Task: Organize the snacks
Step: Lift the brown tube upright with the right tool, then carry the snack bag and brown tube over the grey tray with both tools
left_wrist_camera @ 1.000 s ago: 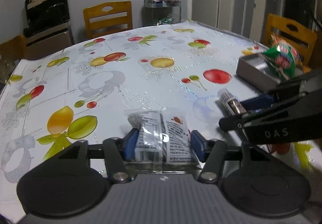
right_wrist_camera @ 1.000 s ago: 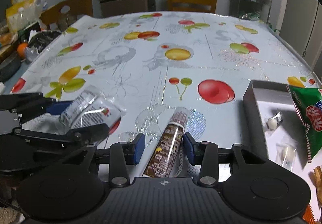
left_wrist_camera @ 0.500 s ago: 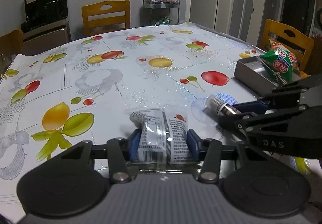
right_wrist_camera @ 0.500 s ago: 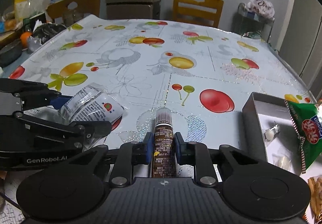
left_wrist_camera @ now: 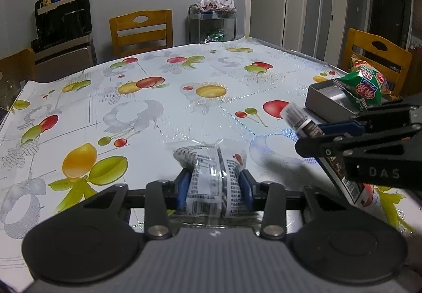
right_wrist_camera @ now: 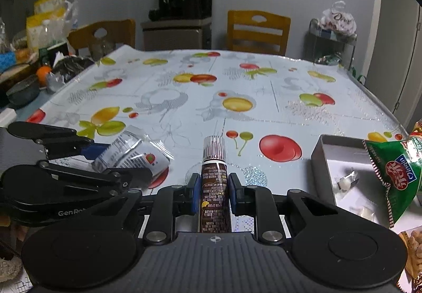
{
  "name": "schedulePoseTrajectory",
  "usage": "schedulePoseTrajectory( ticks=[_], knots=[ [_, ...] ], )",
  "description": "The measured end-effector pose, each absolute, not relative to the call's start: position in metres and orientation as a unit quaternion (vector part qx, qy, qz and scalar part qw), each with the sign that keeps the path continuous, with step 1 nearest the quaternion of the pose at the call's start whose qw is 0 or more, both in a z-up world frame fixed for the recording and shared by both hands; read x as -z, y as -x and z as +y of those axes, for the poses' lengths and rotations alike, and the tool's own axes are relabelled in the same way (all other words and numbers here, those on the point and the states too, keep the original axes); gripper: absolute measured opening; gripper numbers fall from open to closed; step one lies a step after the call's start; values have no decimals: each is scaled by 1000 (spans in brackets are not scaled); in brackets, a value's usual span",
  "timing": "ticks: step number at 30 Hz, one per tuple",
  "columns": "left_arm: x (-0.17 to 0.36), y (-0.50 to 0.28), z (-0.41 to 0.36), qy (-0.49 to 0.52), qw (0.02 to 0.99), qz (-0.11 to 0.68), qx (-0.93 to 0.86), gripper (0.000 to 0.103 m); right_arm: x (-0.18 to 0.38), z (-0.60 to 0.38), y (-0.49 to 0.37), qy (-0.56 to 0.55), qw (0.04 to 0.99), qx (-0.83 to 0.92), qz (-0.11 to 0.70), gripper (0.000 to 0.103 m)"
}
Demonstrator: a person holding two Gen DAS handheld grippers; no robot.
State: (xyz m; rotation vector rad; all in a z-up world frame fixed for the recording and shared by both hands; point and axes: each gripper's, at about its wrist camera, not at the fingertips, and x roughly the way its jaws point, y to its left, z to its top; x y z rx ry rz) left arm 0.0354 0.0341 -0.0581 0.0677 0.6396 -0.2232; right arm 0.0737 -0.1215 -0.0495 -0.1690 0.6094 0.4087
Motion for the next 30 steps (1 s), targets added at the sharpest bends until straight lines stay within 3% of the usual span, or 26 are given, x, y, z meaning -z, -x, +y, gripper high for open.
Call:
schedulePoseTrajectory(
  ticks=[23,27,30],
  knots=[
    [42,-28,37,-36,942,310,127,26,7,-142,-44,59,955,-223,186,23],
    [46,-34,36,-32,934,331,132,31,6,-145,-41,56,955,-224,188,23],
    [51,-40,36,-32,926,350,136,44,8,-149,-41,51,954,-223,194,23]
  ],
)
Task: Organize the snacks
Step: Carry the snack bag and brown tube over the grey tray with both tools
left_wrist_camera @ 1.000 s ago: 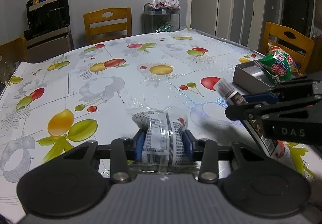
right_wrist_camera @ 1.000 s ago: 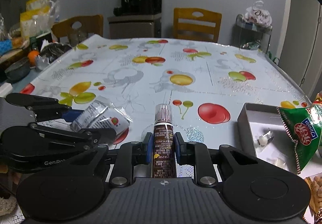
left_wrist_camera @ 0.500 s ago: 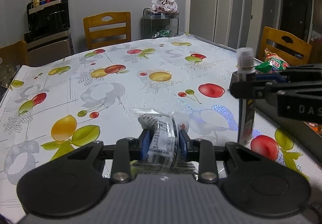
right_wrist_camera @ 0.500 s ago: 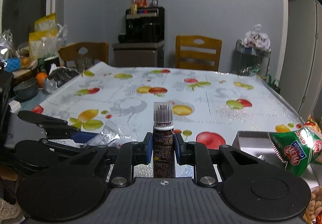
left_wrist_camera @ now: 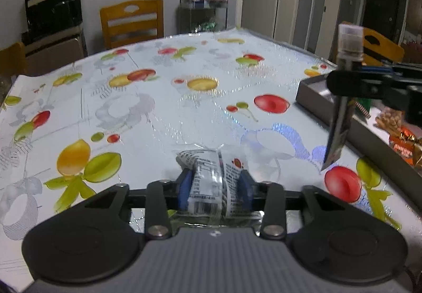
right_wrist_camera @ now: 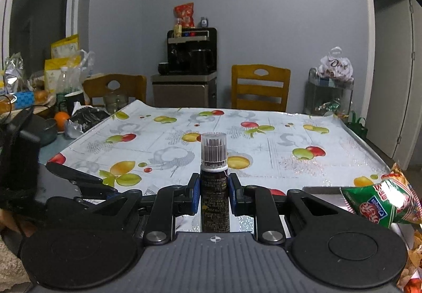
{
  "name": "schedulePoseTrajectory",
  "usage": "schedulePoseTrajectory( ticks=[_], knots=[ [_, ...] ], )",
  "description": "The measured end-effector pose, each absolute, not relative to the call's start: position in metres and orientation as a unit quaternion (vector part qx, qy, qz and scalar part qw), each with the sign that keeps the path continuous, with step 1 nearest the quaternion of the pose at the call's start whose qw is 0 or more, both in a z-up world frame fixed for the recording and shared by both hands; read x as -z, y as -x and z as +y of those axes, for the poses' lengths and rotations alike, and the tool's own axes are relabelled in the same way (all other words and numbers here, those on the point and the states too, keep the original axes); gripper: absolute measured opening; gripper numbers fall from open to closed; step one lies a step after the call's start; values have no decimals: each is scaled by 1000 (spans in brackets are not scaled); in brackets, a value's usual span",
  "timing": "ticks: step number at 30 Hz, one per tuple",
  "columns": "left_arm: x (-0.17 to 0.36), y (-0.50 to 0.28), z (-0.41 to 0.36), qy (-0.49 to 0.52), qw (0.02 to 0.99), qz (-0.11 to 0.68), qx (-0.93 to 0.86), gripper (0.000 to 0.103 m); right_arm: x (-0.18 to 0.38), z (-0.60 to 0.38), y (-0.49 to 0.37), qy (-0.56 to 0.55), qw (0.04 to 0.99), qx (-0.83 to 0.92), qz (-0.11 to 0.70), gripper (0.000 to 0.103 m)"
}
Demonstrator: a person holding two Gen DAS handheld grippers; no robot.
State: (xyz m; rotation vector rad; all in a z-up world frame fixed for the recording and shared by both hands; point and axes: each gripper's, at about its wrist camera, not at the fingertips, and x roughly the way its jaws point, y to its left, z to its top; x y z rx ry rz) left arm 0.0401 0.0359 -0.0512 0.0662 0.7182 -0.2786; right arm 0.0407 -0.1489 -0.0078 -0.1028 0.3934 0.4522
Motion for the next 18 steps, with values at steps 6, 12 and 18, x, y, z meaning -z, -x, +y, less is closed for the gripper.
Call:
schedulePoseTrajectory(
  ticks=[6,12,18],
  knots=[
    [61,-48,20,-84,904,387,162,89,10,-156,-38,44,954,-222,199,23],
    [62,-61,17,-75,887,423,169,101,11,-160,-35,37,952,-227,200,23],
    [59,-64,15,-83,885,425,175,89,10,-167,-35,28,953,-227,199,23]
  ],
)
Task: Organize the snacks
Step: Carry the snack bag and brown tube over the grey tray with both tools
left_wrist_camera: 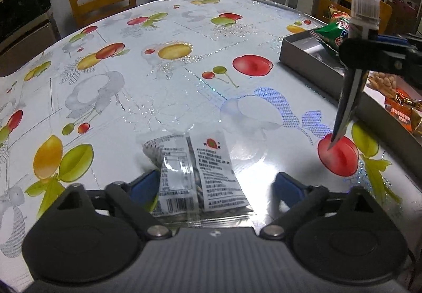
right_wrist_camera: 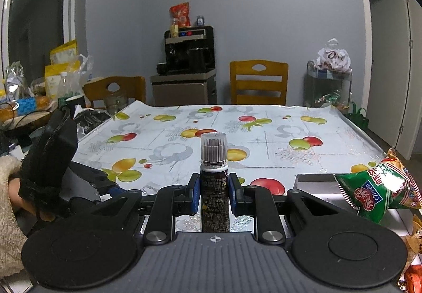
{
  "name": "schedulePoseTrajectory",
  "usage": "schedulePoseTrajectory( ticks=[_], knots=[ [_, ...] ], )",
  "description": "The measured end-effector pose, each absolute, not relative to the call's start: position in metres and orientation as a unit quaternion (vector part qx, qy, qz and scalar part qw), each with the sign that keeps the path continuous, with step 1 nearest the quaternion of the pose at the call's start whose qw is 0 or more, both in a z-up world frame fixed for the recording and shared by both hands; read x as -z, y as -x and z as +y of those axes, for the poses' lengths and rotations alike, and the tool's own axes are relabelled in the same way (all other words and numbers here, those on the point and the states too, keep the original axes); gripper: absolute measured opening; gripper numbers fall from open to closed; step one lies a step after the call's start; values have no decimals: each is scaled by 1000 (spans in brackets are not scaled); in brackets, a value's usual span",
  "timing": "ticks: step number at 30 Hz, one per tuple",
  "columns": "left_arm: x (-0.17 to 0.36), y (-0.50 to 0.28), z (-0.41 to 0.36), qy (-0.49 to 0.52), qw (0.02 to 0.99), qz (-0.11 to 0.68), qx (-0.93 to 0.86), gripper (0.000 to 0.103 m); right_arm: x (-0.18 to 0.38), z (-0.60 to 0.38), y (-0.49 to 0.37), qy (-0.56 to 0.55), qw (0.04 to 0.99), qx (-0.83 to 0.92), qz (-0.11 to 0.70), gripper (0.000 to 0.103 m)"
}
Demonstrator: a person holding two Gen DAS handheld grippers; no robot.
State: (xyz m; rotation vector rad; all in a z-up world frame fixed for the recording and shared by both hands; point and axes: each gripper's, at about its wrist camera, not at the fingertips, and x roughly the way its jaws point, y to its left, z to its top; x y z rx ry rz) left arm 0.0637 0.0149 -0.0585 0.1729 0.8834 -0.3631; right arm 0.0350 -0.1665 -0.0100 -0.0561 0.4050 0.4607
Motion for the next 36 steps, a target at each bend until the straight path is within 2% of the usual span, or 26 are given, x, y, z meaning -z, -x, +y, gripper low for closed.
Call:
schedulePoseTrajectory(
  ticks=[2,3,4,9,12,14,17,25,36],
  knots=[
    [55,-68,16,-81,885,427,169,73,10,-167,-36,25,953,-228,199,23],
    [53,-70,16,-80,883,430,168,69,10,-167,-36,24,953,-229,199,23],
    [52,-72,17,-80,882,433,168,61,10,-168,-36,23,952,-230,199,23],
    [49,-74,15,-91,878,437,176,57,9,-170,-34,18,952,-235,198,23],
    [48,-69,13,-103,880,428,180,49,9,-171,-32,18,952,-236,195,23],
    [44,-64,12,-109,887,413,176,40,8,-172,-32,18,952,-238,194,23],
    [38,-57,10,-117,893,400,171,34,7,-173,-30,16,952,-239,190,23],
    [29,-42,11,-114,908,370,163,24,4,-172,-27,18,953,-241,183,23],
    [13,-32,14,-116,915,350,164,21,0,-173,-24,19,954,-243,178,23]
  ],
)
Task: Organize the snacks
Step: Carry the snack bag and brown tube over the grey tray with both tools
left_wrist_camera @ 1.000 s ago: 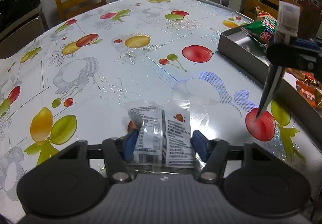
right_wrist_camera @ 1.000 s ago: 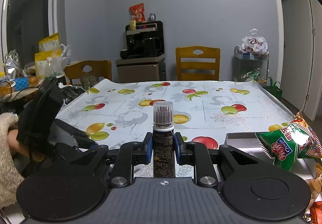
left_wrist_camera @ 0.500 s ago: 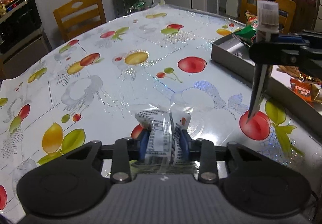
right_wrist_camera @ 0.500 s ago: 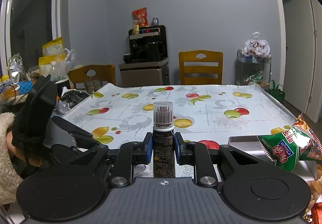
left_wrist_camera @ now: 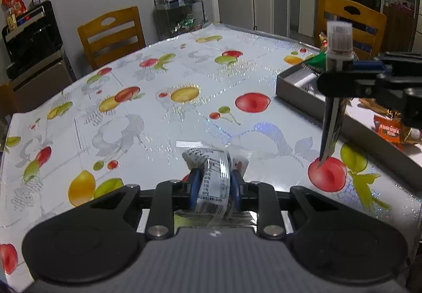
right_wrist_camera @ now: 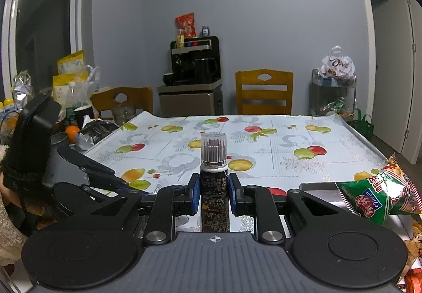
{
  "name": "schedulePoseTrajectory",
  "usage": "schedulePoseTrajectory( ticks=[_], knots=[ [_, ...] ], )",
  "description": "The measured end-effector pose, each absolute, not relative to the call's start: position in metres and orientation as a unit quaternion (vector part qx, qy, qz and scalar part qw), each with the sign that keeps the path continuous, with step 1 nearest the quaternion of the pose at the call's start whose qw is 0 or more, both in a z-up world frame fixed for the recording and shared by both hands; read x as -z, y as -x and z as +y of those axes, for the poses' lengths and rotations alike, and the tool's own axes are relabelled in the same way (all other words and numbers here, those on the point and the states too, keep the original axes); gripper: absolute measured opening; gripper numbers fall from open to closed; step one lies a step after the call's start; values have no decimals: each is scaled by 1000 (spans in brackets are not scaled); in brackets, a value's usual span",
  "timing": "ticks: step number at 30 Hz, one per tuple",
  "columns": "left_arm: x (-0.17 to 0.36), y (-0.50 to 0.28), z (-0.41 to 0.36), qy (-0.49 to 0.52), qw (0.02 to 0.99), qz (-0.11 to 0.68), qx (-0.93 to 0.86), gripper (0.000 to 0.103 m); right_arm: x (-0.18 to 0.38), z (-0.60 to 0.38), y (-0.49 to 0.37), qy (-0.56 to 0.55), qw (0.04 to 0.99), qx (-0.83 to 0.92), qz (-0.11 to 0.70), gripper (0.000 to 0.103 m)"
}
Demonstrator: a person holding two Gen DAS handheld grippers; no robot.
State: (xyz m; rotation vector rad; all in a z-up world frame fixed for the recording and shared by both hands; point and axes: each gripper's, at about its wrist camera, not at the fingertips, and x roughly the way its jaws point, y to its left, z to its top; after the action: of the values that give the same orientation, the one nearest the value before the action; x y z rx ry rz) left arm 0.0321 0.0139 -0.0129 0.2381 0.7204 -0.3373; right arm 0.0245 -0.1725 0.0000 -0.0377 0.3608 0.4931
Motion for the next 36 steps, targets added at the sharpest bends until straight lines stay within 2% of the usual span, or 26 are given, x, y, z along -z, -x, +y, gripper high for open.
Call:
schedulePoseTrajectory(
  ticks=[16,36],
  knots=[
    [-25,-17,-11,-131,920,311,198,19,-20,-194,-14,15,962,-227,148,23],
    [-47,-25,-81,-128,909,280,281,17,-32,-279,5,-1,983,-135,124,23]
  ],
)
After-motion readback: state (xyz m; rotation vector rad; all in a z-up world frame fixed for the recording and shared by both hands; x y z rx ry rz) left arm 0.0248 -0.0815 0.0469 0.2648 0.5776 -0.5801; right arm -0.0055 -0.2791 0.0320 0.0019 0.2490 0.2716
